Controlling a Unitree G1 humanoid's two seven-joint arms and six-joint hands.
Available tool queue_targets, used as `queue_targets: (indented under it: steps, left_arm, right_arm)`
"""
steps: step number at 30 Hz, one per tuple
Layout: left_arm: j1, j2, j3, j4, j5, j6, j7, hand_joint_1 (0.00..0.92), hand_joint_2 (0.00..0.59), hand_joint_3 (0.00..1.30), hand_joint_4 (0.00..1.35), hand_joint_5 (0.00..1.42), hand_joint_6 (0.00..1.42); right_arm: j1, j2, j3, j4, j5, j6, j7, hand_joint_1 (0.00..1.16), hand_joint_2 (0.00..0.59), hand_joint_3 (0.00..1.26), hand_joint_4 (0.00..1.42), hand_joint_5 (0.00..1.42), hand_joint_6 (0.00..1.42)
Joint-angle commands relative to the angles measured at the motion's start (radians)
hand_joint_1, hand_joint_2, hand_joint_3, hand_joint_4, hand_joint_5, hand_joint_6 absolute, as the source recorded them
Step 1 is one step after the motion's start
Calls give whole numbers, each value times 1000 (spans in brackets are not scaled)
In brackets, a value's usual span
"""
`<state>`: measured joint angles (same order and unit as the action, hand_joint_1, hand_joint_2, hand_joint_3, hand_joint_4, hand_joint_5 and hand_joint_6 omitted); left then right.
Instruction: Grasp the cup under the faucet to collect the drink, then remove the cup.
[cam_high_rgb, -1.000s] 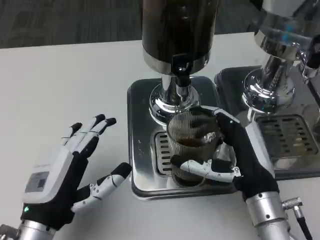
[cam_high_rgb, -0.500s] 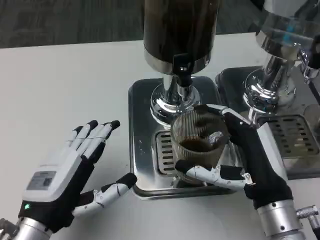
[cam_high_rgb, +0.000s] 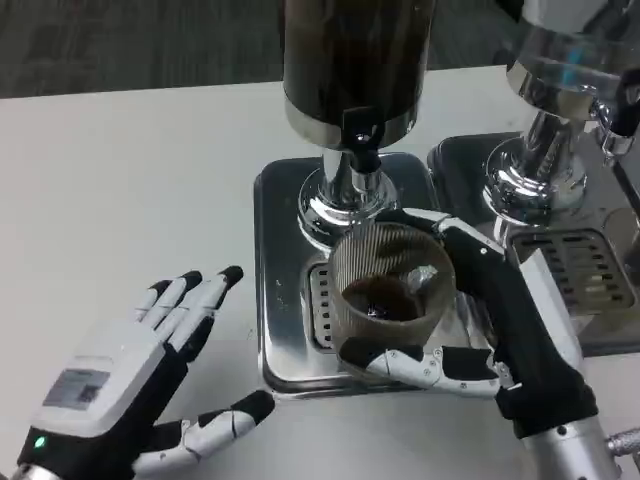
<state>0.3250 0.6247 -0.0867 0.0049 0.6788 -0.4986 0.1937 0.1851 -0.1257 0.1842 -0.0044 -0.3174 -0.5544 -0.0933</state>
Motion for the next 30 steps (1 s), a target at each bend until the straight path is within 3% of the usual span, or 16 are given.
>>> queue_targets:
  steps: [1,9,14,30]
  left_arm:
    - [74,42,37,-67,11,23,-54,0,168,0,0,0,0]
    - [155,54,60,-134,39,57,-100,0,161,0,0,0,0]
    - [189,28,64,-149,50,73,-83,0,156,0,0,0,0]
    - [157,-33,38,-171,89,125,-86,0,154,0,0,0,0]
  right_arm:
    - [-1,-11,2,-53,35,-1,44,1090,202,425,491,687,995]
    - [29,-31,6,-117,71,15,118,1090,202,431,491,696,1008]
    - [56,-34,22,-152,65,11,140,1078,202,433,498,703,1017]
    - [74,-32,-10,-160,89,5,140,1060,201,433,498,706,1018]
